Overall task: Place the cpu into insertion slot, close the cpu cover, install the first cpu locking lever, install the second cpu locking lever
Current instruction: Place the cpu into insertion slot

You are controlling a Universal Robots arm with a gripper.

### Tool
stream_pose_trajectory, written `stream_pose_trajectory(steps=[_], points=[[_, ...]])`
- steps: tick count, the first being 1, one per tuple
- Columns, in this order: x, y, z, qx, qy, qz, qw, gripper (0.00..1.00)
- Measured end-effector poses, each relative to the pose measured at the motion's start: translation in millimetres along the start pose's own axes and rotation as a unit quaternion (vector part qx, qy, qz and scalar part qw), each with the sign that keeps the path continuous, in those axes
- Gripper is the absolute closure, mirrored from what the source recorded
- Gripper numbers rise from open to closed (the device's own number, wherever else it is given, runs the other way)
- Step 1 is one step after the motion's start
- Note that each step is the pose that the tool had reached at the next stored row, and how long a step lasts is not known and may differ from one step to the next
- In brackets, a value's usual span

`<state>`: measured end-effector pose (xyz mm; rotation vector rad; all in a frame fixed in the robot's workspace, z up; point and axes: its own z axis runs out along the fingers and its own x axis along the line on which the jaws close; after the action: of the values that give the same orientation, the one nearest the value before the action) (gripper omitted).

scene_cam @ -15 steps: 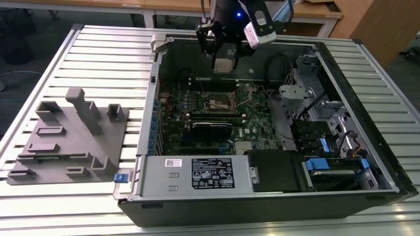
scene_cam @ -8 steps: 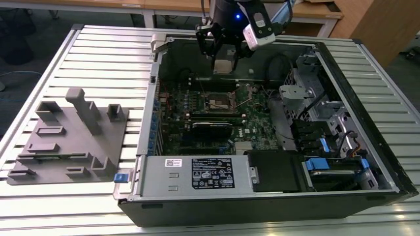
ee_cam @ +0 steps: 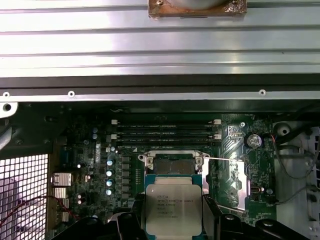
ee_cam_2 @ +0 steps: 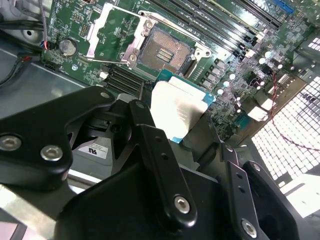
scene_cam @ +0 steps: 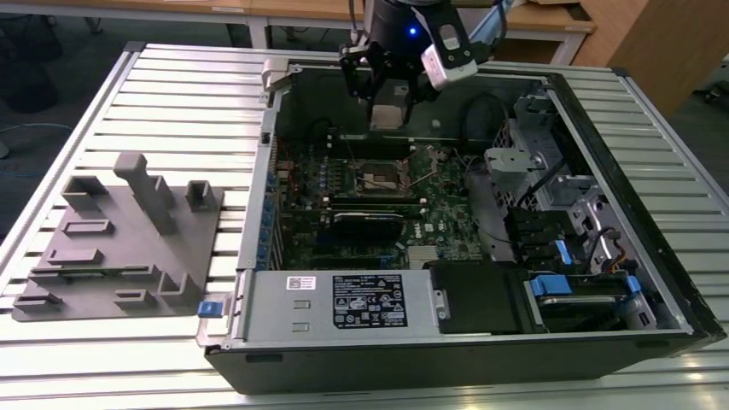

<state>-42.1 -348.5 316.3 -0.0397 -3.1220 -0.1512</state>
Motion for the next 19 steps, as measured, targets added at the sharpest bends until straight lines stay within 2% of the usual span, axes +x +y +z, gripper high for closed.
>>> stream_pose_trajectory(steps=[5, 19], points=[[-0.1, -0.5, 5.4, 0.0, 0.0, 0.0, 1.0, 0.46], [-0.4, -2.7, 28.1, 0.0, 0.0, 0.0, 1.0, 0.46]])
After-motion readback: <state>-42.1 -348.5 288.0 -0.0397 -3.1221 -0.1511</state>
